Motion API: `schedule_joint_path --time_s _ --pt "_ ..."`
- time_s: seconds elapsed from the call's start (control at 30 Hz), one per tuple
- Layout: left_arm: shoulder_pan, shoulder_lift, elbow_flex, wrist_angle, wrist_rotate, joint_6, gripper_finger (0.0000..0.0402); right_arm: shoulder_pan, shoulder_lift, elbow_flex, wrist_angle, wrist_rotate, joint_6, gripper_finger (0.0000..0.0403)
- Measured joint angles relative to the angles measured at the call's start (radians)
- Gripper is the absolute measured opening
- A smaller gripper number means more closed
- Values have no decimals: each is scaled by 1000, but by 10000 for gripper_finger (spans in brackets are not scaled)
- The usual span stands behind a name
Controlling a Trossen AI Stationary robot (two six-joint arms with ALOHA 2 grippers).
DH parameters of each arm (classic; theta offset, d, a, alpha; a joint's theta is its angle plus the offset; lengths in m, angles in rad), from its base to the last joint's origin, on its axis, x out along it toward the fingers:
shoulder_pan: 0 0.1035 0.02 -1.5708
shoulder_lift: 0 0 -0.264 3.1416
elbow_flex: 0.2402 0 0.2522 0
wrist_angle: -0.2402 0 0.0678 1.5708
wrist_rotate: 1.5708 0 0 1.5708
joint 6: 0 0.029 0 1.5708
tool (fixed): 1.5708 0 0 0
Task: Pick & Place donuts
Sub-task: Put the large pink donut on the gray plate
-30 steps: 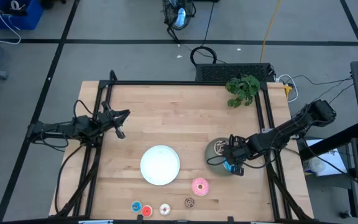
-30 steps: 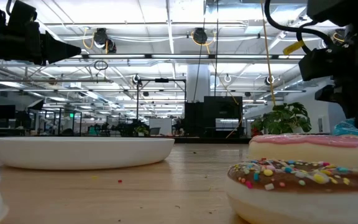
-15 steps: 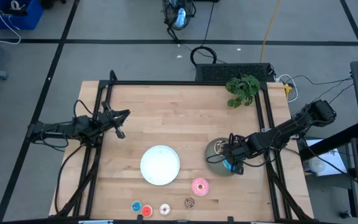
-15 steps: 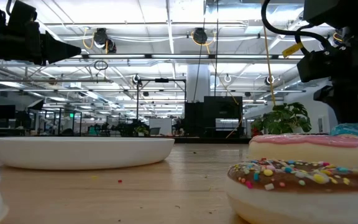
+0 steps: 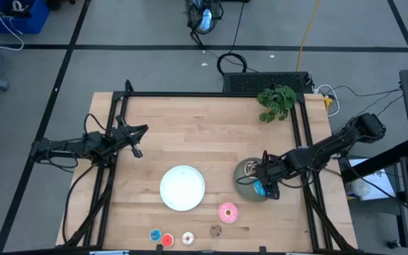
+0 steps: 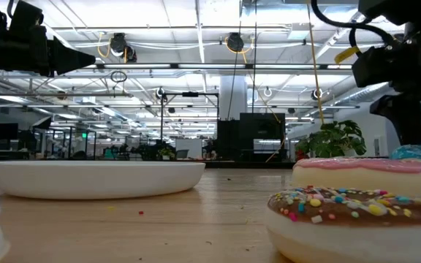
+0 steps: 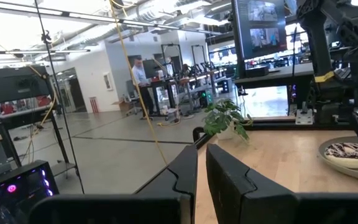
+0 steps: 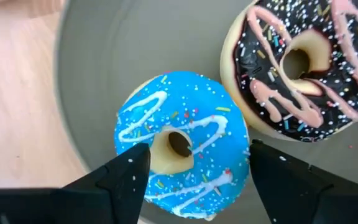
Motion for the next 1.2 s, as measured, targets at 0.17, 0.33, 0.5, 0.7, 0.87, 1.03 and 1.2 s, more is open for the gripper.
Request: schedule_joint_path --time_s 0.17,0.33,0.5,0.7,0.87,1.03,1.2 --pt "0 0 0 0 0 0 42 -6 -55 0 -3 -3 9 254" --pt "0 0 0 0 0 6 42 -22 -101 43 -131 1 18 254" --pt "0 0 0 0 -1 12 42 -42 -108 140 -285 60 0 254" --pt "0 0 0 0 -1 12 42 -48 -108 229 -290 252 -70 253" --pt "0 0 0 -3 -1 13 42 -41 -108 220 -193 408 -135 239" --pt "0 0 0 -7 -1 27 42 -18 -108 176 -16 458 -198 208" --pt "0 0 0 -7 -36 27 42 37 -108 93 186 569 -258 147"
